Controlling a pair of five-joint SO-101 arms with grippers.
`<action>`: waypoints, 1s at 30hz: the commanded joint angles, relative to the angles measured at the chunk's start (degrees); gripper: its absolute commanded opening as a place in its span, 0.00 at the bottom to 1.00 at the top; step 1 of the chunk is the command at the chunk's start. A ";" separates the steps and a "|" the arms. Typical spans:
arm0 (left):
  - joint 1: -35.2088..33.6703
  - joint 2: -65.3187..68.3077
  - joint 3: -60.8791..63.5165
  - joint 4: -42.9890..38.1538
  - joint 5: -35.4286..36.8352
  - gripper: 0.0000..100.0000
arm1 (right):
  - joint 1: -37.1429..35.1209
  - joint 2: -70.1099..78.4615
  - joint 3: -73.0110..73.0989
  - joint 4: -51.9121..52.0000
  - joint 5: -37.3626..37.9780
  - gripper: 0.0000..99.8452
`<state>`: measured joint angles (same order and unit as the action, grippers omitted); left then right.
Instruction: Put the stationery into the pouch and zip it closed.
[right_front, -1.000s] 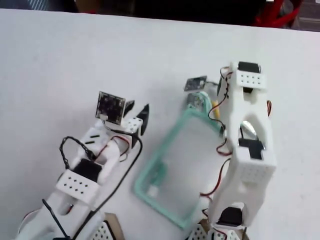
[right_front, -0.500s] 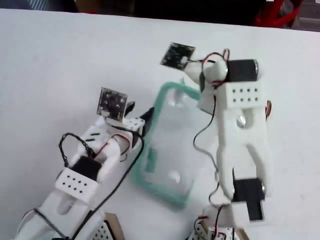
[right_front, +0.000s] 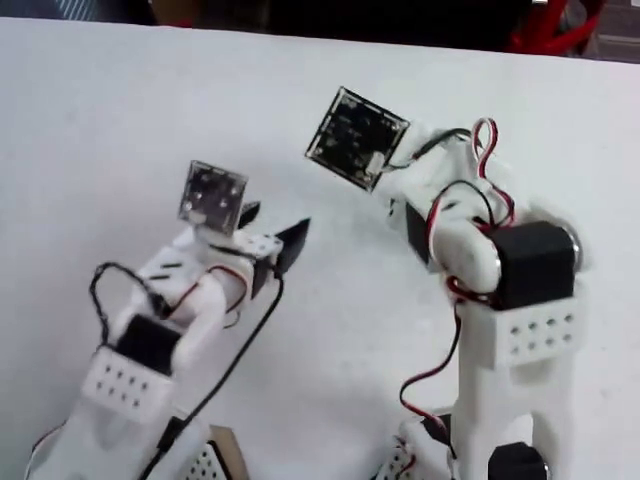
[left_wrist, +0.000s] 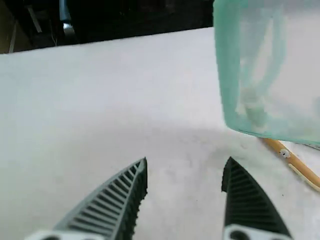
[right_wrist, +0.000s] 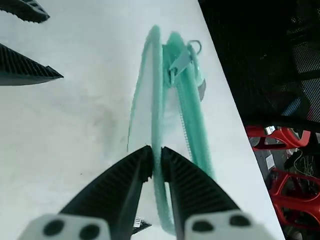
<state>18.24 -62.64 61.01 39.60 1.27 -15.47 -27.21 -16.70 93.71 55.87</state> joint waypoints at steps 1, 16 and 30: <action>-0.04 -10.95 -1.14 2.46 -5.36 0.25 | -1.27 -2.51 -0.70 -1.54 0.09 0.02; -0.04 -24.84 6.15 11.34 -13.98 0.25 | -8.84 -3.47 13.71 4.70 3.34 0.02; 7.87 -24.84 6.24 11.08 -13.98 0.25 | -6.73 -24.92 39.30 5.14 3.43 0.02</action>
<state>23.43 -86.81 67.60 50.86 -12.26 -23.21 -50.07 15.65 97.41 58.51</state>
